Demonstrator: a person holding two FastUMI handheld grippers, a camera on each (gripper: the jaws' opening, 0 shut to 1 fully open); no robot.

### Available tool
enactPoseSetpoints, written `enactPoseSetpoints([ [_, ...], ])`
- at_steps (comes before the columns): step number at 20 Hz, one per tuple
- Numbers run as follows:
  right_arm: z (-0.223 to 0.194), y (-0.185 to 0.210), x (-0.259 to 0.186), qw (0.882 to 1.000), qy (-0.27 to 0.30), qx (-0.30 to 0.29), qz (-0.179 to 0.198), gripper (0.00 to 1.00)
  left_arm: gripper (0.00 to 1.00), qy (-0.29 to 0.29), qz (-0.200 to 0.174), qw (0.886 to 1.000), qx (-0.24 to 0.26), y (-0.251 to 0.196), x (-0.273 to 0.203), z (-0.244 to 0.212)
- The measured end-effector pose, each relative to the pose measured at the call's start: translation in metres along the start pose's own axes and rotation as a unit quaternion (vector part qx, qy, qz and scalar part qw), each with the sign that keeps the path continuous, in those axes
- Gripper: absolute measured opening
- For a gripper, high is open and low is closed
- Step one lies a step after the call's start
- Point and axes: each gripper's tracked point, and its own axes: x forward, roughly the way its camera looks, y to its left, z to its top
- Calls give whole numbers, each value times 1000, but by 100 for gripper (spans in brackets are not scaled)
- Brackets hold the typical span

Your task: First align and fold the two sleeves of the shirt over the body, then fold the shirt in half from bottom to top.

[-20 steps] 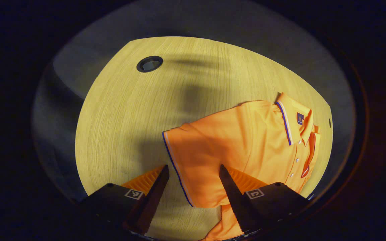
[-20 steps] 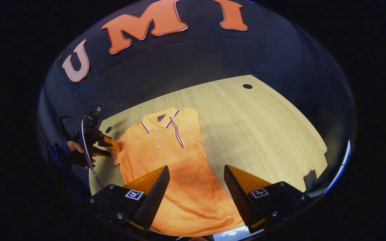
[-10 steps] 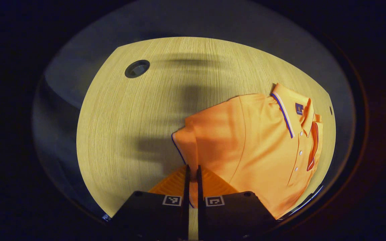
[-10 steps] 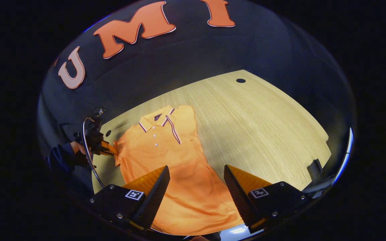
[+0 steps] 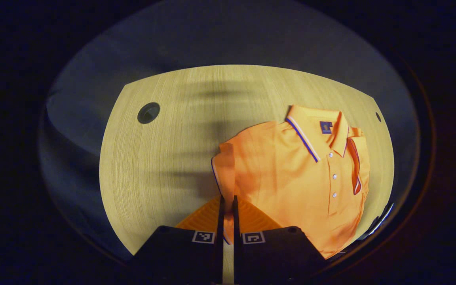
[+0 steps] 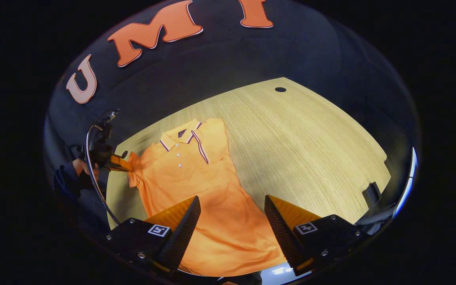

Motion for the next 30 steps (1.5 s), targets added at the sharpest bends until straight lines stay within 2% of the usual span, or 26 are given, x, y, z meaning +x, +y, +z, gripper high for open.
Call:
enactPoseSetpoints([
  [6, -9, -4, -2, 1000, 13, 4, -4, 99, 11, -15, -19, 999, 48, -50, -5, 21],
  [8, -10, -6, -3, 1000, 13, 8, -7, 99, 11, -18, -48, 997, 55, -75, -1, 24],
  [10, -9, -7, -5, 1000, 9, 13, -11, 99, 14, -28, -98, 993, 59, -103, -3, 27],
  [12, -8, -9, -5, 1000, 4, 18, -14, 99, 40, -34, -130, 989, 68, -120, -9, 26],
  [13, -7, -10, -8, 1000, -3, 20, -12, 99, 56, -39, -135, 988, 68, -124, -13, 25],
  [15, -6, -12, -12, 999, -9, 34, -13, 99, 81, -44, -138, 987, 68, -124, -21, 21],
  [16, -7, -13, -13, 999, -8, 38, -13, 99, 82, -43, -139, 987, 64, -123, -27, 19],
  [17, -7, -15, -13, 999, -9, 39, -13, 99, 99, -45, -141, 987, 56, -122, -30, 12],
  [22, -15, -22, -13, 999, 10, 28, 11, 99, 99, -79, -123, 988, 41, -107, -63, -21],
  [23, -18, -22, -12, 999, 20, 23, 18, 99, 98, -69, -118, 990, 34, -103, -68, -36],
  [26, -25, -23, -12, 998, 42, -2, 46, 99, 98, -39, -139, 989, -23, -106, -88, -87],
  [30, -37, -30, -16, 994, 63, -44, 72, 99, 98, -31, -129, 990, -54, -100, -106, -147],
])
